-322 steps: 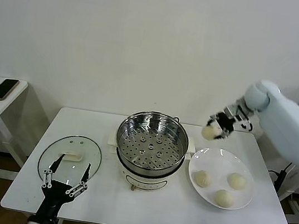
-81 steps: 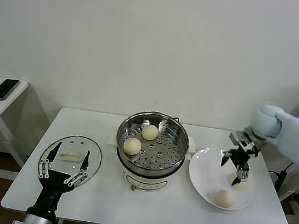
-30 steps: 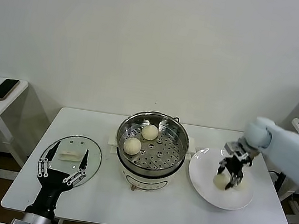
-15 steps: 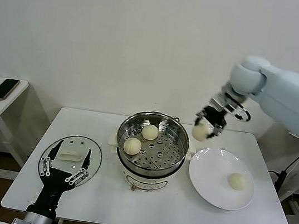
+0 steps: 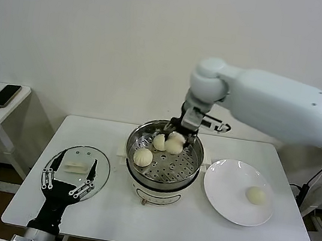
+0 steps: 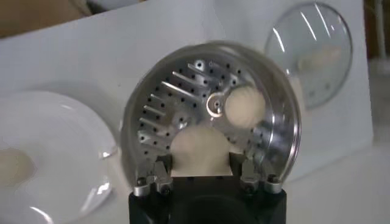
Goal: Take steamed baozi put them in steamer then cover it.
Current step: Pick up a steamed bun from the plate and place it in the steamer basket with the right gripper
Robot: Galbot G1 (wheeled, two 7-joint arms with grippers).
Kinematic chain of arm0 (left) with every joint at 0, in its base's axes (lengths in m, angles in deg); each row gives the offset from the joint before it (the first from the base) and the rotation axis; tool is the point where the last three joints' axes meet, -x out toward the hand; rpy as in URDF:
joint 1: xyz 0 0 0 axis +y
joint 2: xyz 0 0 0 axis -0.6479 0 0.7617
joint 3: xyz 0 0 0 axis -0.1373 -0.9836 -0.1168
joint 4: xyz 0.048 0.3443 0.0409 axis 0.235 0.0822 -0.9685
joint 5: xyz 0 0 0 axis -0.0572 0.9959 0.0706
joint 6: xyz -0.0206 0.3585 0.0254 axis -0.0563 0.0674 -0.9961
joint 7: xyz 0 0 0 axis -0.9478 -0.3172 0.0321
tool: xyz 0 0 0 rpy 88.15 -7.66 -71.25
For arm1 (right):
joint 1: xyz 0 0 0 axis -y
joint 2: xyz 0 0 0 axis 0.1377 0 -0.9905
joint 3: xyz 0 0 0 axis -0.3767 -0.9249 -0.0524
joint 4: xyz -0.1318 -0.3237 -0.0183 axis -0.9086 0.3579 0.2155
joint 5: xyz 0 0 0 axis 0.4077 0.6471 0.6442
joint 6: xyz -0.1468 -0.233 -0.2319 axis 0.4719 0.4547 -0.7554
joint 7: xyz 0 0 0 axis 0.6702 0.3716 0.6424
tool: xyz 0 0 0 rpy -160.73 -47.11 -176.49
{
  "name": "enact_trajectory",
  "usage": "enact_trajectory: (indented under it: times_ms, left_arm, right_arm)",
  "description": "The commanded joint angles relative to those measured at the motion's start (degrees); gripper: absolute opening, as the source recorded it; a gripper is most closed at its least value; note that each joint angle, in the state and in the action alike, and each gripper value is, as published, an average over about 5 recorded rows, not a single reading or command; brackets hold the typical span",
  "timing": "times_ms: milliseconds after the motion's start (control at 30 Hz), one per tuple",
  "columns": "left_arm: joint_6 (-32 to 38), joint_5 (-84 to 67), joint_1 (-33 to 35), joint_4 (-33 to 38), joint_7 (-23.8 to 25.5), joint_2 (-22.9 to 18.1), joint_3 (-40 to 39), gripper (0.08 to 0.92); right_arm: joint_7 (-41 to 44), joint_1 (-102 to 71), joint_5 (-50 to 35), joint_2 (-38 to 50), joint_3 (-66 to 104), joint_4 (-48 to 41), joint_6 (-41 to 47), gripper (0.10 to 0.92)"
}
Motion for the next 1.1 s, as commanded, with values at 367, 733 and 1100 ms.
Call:
enact_trajectory:
  times_ms: [367, 733, 1100]
  left_arm:
    - [0.08, -0.16, -0.46, -0.76, -0.01, -0.03, 0.47, 0.823]
    - [0.15, -0.19, -0.7, -1.25, -0.03, -0.1, 0.42, 0.823]
    - [0.09, -0.18, -0.81, -1.21, -0.04, -0.27, 0.4, 0.823]
  right_arm:
    - [0.8, -10.61, 12.83, -4.75, 1.86, -0.49, -10.44, 0.645]
    - [1.45, -12.61, 13.57, -2.56, 1.77, 0.2, -10.88, 0.645]
    - [-1.48, -13.15, 17.03, -1.0, 3.4, 1.09, -9.73, 0.738]
